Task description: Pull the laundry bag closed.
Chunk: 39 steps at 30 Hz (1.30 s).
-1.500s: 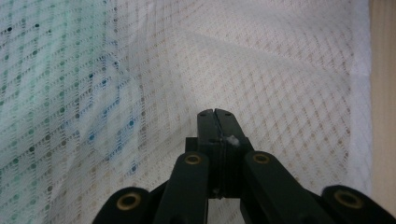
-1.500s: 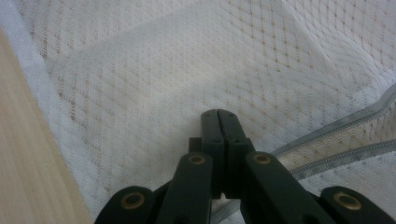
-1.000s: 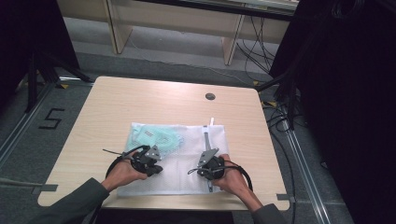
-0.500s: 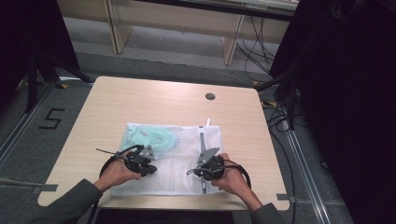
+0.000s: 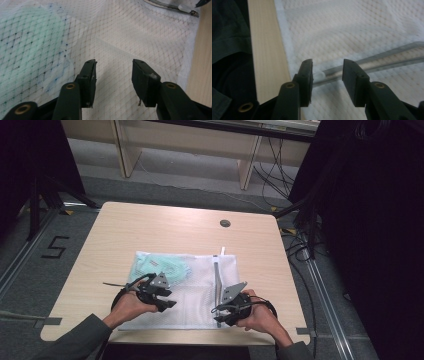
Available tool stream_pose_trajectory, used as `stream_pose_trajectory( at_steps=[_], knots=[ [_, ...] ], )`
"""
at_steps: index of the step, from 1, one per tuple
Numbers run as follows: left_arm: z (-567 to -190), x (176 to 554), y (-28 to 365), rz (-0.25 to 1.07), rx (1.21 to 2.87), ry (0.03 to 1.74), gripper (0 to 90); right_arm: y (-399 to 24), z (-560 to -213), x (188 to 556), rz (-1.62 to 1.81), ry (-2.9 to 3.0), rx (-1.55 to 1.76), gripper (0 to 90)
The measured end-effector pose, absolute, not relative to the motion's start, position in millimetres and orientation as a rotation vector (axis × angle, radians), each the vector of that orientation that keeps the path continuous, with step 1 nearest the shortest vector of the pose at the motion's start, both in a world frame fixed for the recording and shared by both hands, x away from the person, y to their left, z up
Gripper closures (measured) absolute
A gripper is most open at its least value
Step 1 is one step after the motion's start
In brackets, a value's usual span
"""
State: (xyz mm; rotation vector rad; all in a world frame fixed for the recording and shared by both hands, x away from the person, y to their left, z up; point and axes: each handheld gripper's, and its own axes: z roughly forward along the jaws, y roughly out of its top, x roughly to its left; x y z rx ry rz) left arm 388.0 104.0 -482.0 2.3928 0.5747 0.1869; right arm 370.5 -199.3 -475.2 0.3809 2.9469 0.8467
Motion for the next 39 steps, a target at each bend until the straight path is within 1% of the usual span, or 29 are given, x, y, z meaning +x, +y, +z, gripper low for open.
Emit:
stream_pose_trajectory(
  at_steps=[1,2,3,4,5,7,8,11,12,13,15,19,22,23,24,26,27,28,29,30,32,34,35,38,39],
  knots=[
    [-482,387,102,0.197,2.395,0.573,53.7,-199,-475,370,0.847,2.947,0.381,57.4],
    [-482,386,101,0.195,2.399,0.572,49.9,-197,-478,369,0.842,2.963,0.37,55.7],
    [-481,385,99,0.194,2.405,0.568,49.9,-197,-478,369,0.842,2.963,0.37,55.7],
    [-482,384,98,0.19,2.4,0.581,48.0,-196,-479,369,0.835,2.973,0.364,54.7],
    [-482,384,97,0.199,2.412,0.559,46.5,-196,-480,369,0.835,2.979,0.358,53.7],
    [-483,384,96,0.188,2.406,0.581,45.5,-196,-481,369,0.83,2.986,0.362,52.8],
    [-483,385,97,0.196,2.414,0.563,43.9,-196,-484,370,0.832,2.999,0.357,51.6],
    [-484,385,98,0.217,2.419,0.577,43.2,-196,-486,370,0.823,3.018,0.358,50.0],
    [-485,385,98,0.209,2.401,0.605,42.9,-195,-487,370,0.831,3.027,0.351,50.1],
    [-484,387,98,0.215,2.41,0.585,42.9,-195,-487,370,0.831,3.027,0.351,50.1],
    [-484,387,99,0.217,2.412,0.581,41.9,-194,-486,369,0.834,3.045,0.323,53.0],
    [-486,386,98,0.209,2.414,0.598,40.2,-194,-485,368,0.829,3.053,0.306,55.3],
    [-486,387,99,0.216,2.421,0.589,40.1,-196,-482,368,0.828,3.051,0.281,59.9],
    [-487,387,98,0.222,2.407,0.595,39.5,-197,-482,367,0.828,3.053,0.258,63.1],
    [-488,386,98,0.211,2.381,0.628,39.5,-197,-482,367,0.828,3.053,0.258,63.1],
    [-486,388,100,0.229,2.418,0.596,38.5,-196,-481,366,0.824,3.08,0.228,66.3],
    [-487,388,100,0.227,2.411,0.606,38.5,-196,-481,366,0.824,3.08,0.228,66.3],
    [-489,386,98,0.215,2.355,0.658,38.5,-196,-481,365,0.821,3.078,0.224,66.8],
    [-489,386,98,0.215,2.362,0.654,38.5,-196,-481,364,0.814,3.092,0.221,67.8],
    [-487,388,100,0.219,2.41,0.612,38.5,-196,-481,364,0.815,3.084,0.21,68.9],
    [-489,386,98,0.213,2.359,0.656,38.5,-197,-480,363,0.818,3.086,0.202,71.1],
    [-489,387,99,0.218,2.372,0.642,38.5,-198,-479,363,0.818,3.09,0.185,73.1],
    [-487,389,101,0.235,2.414,0.597,38.5,-198,-479,363,0.817,3.086,0.184,74.2],
    [-489,387,98,0.232,2.364,0.645,38.0,-199,-479,362,0.814,3.095,0.202,78.6],
    [-489,387,98,0.233,2.363,0.645,38.0,-200,-478,362,0.818,3.09,0.206,81.4]
  ],
)
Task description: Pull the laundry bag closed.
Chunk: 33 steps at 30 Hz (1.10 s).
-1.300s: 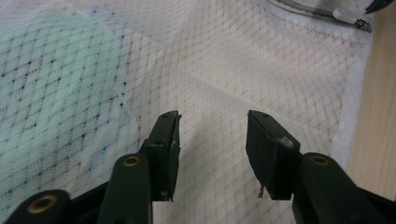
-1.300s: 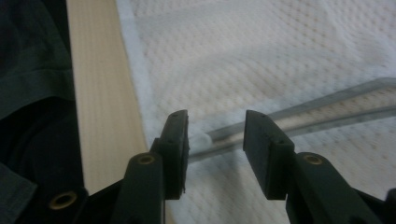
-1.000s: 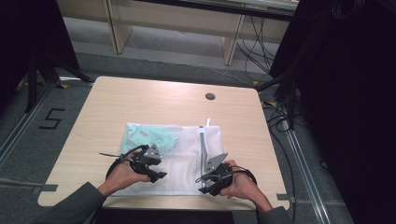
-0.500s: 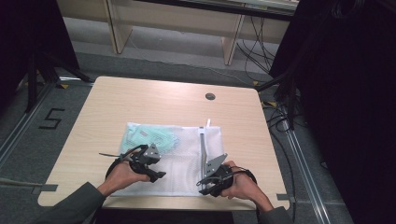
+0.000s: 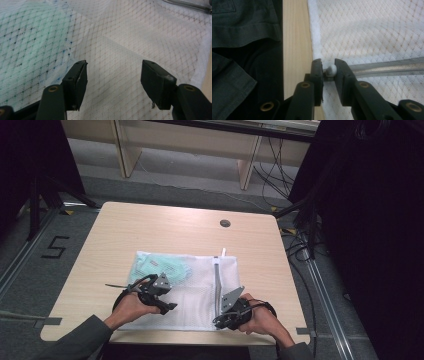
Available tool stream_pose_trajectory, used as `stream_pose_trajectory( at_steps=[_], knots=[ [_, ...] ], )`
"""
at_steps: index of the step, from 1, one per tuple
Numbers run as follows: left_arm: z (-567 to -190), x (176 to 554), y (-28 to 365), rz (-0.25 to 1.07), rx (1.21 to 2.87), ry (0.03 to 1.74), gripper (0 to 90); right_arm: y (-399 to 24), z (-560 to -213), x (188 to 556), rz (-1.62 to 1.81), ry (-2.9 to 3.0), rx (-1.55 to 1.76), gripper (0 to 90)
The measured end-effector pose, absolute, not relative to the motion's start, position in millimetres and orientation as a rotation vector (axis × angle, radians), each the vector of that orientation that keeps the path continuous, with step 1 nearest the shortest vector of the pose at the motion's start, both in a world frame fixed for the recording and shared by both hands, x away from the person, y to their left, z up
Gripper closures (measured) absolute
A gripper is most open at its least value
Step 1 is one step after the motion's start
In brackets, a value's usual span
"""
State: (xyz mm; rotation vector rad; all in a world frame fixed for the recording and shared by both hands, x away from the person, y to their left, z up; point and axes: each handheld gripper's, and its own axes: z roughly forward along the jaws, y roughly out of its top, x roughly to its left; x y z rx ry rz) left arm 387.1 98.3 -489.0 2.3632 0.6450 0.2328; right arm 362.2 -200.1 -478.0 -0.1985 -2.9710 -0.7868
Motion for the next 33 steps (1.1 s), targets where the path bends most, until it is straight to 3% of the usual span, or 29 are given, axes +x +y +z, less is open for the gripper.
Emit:
stream_pose_trajectory(
  at_steps=[5,11,19,24,33],
  knots=[
    [-487,388,99,0.228,2.411,0.597,37.7,-202,-478,363,-0.776,-2.974,-0.178,86.3],
    [-488,378,86,0.11,2.256,0.642,37.1,-202,-474,363,-0.788,-2.971,-0.197,86.4],
    [-490,349,47,0.052,2.192,0.485,36.4,-206,-464,365,-0.863,-2.984,-0.305,86.5],
    [-492,339,33,0.075,2.196,0.436,43.6,-207,-461,367,-0.892,-2.98,-0.353,86.5],
    [-502,332,9,0.063,2.196,0.398,49.1,-207,-457,367,-0.901,-2.974,-0.391,86.5]
  ],
)
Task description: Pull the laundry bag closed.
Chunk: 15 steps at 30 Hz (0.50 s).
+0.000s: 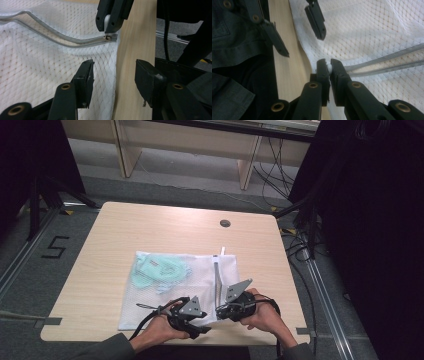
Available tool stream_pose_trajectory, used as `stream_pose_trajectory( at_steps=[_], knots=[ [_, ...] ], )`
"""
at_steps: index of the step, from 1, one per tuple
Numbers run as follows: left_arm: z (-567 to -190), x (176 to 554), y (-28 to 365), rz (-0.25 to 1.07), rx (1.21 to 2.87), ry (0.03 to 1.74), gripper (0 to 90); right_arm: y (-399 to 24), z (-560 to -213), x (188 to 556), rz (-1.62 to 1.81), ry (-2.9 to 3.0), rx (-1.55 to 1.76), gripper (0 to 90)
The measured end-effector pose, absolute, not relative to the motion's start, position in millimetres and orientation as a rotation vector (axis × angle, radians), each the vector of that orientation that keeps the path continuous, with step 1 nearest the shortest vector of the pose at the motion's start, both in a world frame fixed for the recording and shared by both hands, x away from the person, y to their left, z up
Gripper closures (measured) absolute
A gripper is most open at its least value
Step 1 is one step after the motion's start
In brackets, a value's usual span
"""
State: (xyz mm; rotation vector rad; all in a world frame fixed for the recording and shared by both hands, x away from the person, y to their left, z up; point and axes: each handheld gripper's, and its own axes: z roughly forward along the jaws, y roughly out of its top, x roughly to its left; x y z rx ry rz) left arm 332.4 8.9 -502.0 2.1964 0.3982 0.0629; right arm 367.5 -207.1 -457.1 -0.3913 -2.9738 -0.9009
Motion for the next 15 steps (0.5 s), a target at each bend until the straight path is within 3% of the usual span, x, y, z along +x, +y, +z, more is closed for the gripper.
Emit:
stream_pose_trajectory(
  at_steps=[3,11,15],
  knots=[
    [-503,331,3,0.092,2.186,0.387,50.5,-207,-457,367,-0.904,-2.969,-0.399,86.5],
    [-507,334,-8,0.124,2.172,0.308,68.7,-207,-458,369,-0.91,-2.965,-0.404,86.5],
    [-507,335,-10,0.171,2.205,0.278,73.6,-207,-459,369,-0.906,-2.962,-0.414,86.5]
  ],
)
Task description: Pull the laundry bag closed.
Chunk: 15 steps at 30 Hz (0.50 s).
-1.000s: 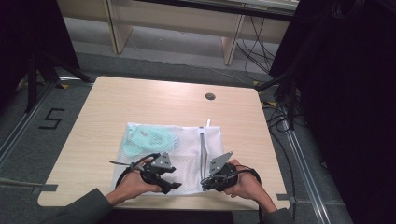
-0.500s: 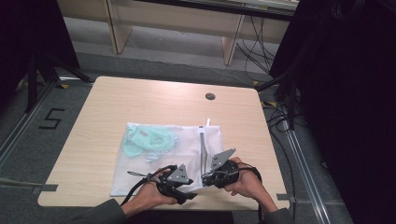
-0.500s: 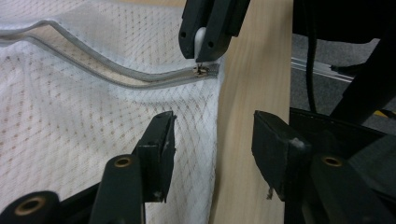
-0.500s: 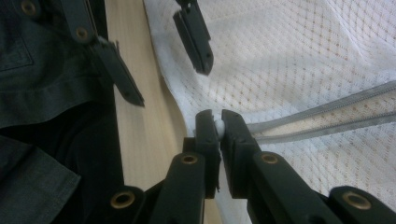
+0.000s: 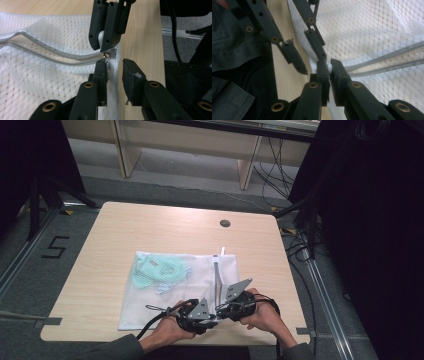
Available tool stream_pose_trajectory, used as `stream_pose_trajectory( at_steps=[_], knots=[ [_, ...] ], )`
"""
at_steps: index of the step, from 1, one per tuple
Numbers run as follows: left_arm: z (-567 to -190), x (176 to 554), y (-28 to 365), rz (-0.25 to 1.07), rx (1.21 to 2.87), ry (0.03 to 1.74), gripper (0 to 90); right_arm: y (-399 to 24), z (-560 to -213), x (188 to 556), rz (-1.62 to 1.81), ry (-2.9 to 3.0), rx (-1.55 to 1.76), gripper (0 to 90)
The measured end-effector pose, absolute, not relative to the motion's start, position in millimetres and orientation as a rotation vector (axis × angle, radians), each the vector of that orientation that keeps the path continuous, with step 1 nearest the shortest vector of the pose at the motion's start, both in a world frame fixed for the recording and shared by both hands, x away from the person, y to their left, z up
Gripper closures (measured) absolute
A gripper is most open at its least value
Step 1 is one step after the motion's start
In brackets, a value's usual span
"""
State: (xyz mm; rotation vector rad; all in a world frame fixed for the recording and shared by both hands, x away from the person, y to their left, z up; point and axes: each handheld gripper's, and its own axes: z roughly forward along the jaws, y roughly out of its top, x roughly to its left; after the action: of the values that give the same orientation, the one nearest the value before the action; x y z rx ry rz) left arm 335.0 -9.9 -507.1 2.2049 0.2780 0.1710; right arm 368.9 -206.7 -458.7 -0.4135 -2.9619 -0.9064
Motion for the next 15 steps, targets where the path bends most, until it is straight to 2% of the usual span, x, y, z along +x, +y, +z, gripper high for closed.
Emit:
stream_pose_trajectory(
  at_steps=[4,10,15],
  knots=[
    [-509.5,336.3,-11.2,0.154,2.206,0.311,76.1,-205.9,-459.2,369.2,-0.899,-2.966,-0.406,86.5],
    [-509.7,338.2,-10.3,0.164,2.236,0.279,85.9,-206.3,-458.9,370.5,-0.901,-2.976,-0.409,86.5],
    [-510.3,335.8,-11.0,0.172,2.23,0.274,87.6,-206.2,-460.9,370.7,-0.898,-2.975,-0.406,86.5]
  ],
)
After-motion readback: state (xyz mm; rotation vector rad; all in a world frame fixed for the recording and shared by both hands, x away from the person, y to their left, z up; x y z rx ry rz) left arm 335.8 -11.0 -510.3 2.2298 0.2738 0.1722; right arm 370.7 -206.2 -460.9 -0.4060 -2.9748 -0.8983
